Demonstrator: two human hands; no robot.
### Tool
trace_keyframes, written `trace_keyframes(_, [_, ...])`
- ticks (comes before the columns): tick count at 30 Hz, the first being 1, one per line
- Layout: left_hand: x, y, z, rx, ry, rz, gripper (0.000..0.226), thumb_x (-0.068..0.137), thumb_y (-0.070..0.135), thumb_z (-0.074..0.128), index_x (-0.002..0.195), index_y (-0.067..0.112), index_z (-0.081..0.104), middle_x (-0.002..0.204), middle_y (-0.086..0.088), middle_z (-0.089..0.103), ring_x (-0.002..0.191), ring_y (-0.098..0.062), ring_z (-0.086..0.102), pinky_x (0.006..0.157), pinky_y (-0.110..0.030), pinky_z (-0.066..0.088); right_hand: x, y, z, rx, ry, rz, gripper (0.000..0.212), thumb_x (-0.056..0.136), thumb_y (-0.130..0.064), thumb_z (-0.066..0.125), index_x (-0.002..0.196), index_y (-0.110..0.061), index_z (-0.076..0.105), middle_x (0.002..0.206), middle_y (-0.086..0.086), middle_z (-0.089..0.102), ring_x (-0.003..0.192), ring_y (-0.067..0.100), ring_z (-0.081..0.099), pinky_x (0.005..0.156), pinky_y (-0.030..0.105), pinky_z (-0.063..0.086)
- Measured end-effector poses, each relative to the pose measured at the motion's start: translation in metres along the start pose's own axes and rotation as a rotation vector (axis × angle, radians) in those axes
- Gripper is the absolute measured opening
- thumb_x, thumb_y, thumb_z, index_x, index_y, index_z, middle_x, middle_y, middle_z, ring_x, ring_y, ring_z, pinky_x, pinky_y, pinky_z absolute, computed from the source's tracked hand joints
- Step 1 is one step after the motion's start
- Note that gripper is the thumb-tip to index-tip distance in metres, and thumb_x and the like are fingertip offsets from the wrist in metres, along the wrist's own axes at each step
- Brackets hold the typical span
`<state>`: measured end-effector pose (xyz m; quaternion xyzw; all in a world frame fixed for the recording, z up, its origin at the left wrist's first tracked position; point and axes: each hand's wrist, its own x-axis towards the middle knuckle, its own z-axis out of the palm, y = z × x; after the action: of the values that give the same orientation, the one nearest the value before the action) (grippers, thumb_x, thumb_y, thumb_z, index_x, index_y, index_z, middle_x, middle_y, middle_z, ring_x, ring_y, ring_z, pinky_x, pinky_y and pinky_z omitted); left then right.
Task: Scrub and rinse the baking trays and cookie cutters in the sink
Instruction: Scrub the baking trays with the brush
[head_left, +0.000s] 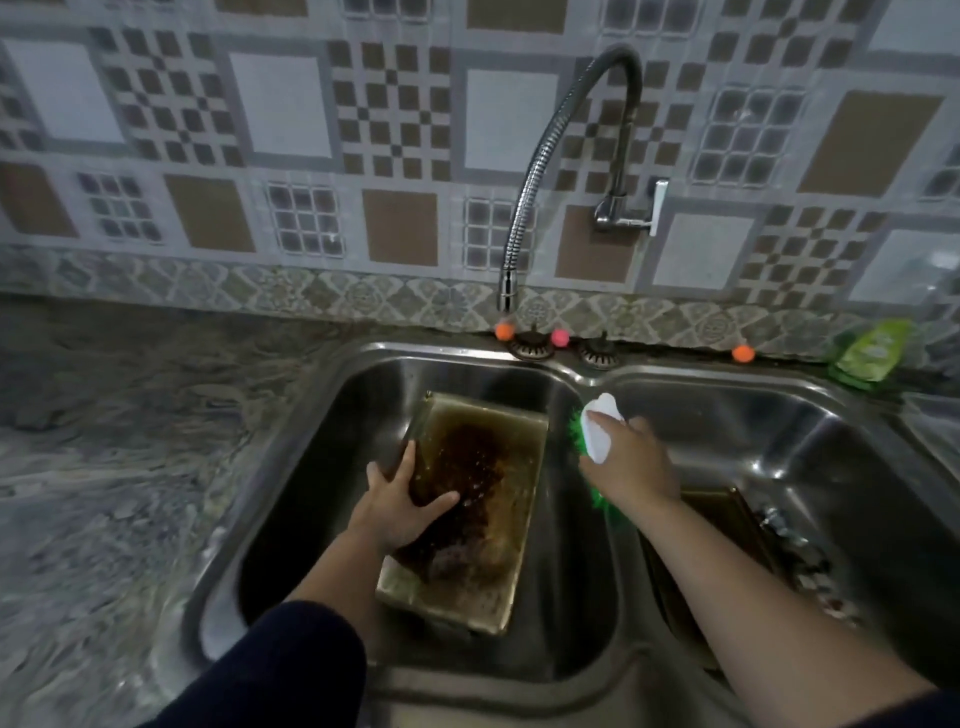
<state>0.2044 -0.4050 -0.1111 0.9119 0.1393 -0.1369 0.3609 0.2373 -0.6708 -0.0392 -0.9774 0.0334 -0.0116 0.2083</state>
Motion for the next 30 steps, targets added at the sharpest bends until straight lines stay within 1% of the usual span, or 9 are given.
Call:
trace_keyframes(5, [0.026, -0.018, 0.021, 0.059, -0.083, -0.077, 0.105, 0.076, 0.068, 0.062, 0.151, 0.043, -0.007, 0.154, -0.012, -0.005, 0.133, -0.04, 0.035, 0.108, -0.046, 0.039, 0.005, -0.003, 0.011, -0.12, -0.008, -0.091, 0.056, 0.087, -0.035, 0.06, 0.139, -0.04, 0.04, 0.128, 0.005, 0.041, 0.113, 0.029, 0.048, 0.084, 0.04, 0.048])
trace_keyframes(7, [0.035, -0.021, 0.029, 0.083, -0.096, -0.105, 0.105, 0.076, 0.068, 0.062, 0.151, 0.042, -0.006, 0.155, -0.013, -0.008, 0.135, -0.04, 0.034, 0.11, -0.046, 0.037, 0.005, -0.003, 0.015, -0.137, 0.007, -0.102, 0.054, 0.087, -0.034, 0.06, 0.138, -0.04, 0.043, 0.127, 0.005, 0.043, 0.112, 0.029, 0.049, 0.084, 0.041, 0.049])
trace_keyframes(10, [0.046, -0.025, 0.034, 0.15, -0.116, -0.119, 0.103, 0.078, 0.066, 0.062, 0.152, 0.04, -0.006, 0.157, -0.015, -0.013, 0.138, -0.042, 0.031, 0.113, -0.046, 0.032, 0.005, -0.002, 0.017, -0.157, 0.054, -0.129, 0.054, 0.086, -0.033, 0.061, 0.137, -0.039, 0.045, 0.124, 0.006, 0.045, 0.108, 0.03, 0.05, 0.08, 0.038, 0.049])
trace_keyframes(15, [0.051, -0.034, 0.038, 0.196, -0.165, -0.136, 0.104, 0.079, 0.061, 0.065, 0.151, 0.039, -0.007, 0.159, -0.015, -0.008, 0.141, -0.042, 0.024, 0.114, -0.05, 0.029, 0.006, 0.0, 0.018, -0.152, 0.094, -0.127, 0.053, 0.085, -0.032, 0.062, 0.136, -0.037, 0.048, 0.121, 0.007, 0.047, 0.105, 0.031, 0.052, 0.079, 0.035, 0.046])
trace_keyframes(18, [0.046, -0.031, 0.041, 0.179, -0.151, -0.126, 0.102, 0.082, 0.054, 0.066, 0.153, 0.035, -0.006, 0.159, -0.014, -0.015, 0.144, -0.041, 0.014, 0.115, -0.05, 0.024, 0.006, 0.002, 0.017, -0.139, 0.099, -0.119, 0.053, 0.084, -0.03, 0.062, 0.135, -0.036, 0.05, 0.119, 0.007, 0.047, 0.103, 0.032, 0.053, 0.078, 0.035, 0.046])
trace_keyframes(21, [0.044, -0.027, 0.044, 0.224, -0.118, -0.139, 0.097, 0.085, 0.054, 0.063, 0.154, 0.031, 0.0, 0.158, -0.012, -0.018, 0.146, -0.038, 0.003, 0.115, -0.052, 0.02, 0.007, 0.004, 0.016, -0.141, 0.107, -0.121, 0.053, 0.083, -0.03, 0.063, 0.134, -0.036, 0.051, 0.117, 0.008, 0.047, 0.101, 0.033, 0.055, 0.078, 0.036, 0.047])
trace_keyframes(25, [0.044, -0.022, 0.039, 0.33, -0.07, -0.119, 0.091, 0.084, 0.054, 0.062, 0.154, 0.031, 0.008, 0.157, -0.012, -0.007, 0.143, -0.038, 0.012, 0.113, -0.054, 0.026, 0.005, 0.004, 0.017, -0.14, 0.118, -0.12, 0.053, 0.082, -0.03, 0.063, 0.134, -0.036, 0.051, 0.116, 0.007, 0.046, 0.099, 0.033, 0.056, 0.076, 0.035, 0.047])
trace_keyframes(27, [0.041, -0.014, 0.033, 0.372, -0.053, -0.108, 0.086, 0.085, 0.052, 0.062, 0.153, 0.033, 0.012, 0.156, -0.011, -0.003, 0.141, -0.036, 0.015, 0.109, -0.052, 0.031, 0.005, 0.003, 0.016, -0.138, 0.114, -0.112, 0.053, 0.083, -0.031, 0.063, 0.134, -0.036, 0.05, 0.117, 0.007, 0.046, 0.099, 0.032, 0.055, 0.076, 0.034, 0.046])
trace_keyframes(30, [0.033, 0.009, 0.027, 0.401, -0.016, -0.069, 0.068, 0.089, 0.047, 0.058, 0.148, 0.031, 0.028, 0.156, -0.009, 0.005, 0.139, -0.034, 0.018, 0.105, -0.05, 0.034, 0.001, 0.004, 0.012, -0.145, 0.091, -0.117, 0.053, 0.085, -0.031, 0.061, 0.137, -0.036, 0.047, 0.12, 0.007, 0.044, 0.102, 0.031, 0.054, 0.077, 0.035, 0.047])
